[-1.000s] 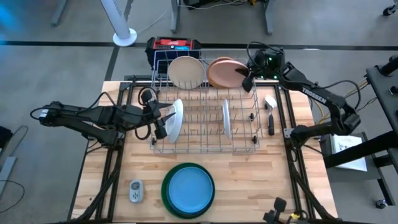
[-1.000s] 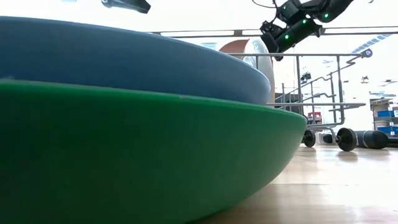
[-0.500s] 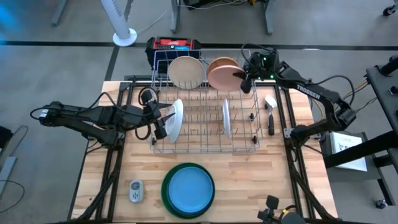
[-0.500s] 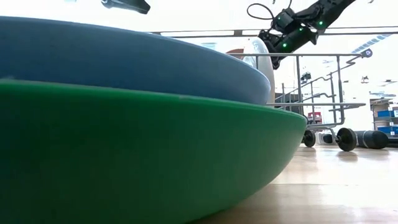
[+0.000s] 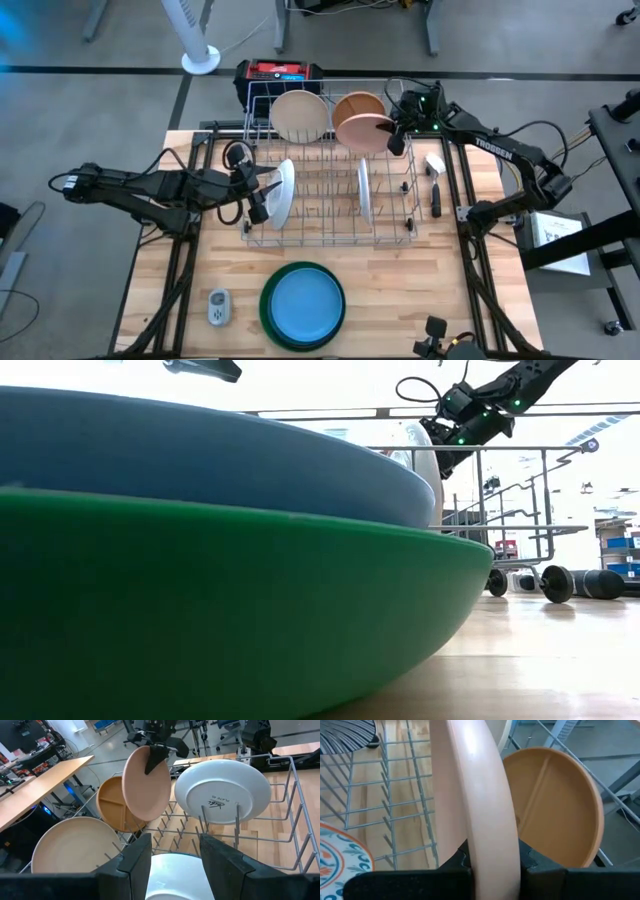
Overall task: Sort dishes
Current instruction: Put the pink plate into the dish rack
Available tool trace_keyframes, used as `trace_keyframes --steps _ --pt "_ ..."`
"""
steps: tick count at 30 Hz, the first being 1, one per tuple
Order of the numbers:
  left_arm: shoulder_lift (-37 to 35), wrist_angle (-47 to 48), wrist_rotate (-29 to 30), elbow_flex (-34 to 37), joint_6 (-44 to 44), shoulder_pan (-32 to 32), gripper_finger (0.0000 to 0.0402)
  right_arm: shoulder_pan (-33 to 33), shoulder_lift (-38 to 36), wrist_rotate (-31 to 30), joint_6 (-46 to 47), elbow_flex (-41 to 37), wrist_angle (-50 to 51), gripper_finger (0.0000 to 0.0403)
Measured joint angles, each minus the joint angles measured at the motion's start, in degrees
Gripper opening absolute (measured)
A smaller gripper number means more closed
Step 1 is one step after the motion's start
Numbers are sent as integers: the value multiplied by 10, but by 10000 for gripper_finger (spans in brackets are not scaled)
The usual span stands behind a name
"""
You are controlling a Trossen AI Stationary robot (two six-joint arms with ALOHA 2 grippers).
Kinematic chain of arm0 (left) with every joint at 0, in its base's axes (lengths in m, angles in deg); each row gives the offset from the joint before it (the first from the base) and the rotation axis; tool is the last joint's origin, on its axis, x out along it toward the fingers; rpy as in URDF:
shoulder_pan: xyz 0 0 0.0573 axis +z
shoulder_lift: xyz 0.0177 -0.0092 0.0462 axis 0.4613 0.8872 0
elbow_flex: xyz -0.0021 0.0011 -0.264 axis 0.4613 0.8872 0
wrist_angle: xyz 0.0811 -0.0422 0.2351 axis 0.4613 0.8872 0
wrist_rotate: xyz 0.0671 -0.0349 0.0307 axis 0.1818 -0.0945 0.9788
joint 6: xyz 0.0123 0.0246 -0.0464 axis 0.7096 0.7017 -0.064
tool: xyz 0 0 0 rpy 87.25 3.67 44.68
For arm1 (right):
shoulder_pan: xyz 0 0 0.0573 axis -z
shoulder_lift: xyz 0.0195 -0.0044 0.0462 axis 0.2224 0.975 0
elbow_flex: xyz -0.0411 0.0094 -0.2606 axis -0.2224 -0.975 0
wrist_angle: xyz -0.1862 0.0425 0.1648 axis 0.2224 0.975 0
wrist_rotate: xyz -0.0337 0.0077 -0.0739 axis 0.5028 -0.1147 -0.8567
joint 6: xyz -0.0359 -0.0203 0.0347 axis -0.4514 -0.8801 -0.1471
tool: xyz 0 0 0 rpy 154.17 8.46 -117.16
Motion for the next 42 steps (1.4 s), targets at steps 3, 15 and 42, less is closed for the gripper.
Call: trace_keyframes --steps 3,15,42 --pt "0 0 0 0 0 0 157 0 0 0 -1 -1 -1 33" --pt "0 0 0 0 0 0 157 -6 0 -1 -12 -2 0 33" --pt "0 0 0 0 -2 0 157 -17 7 -36 -33 -10 -3 33"
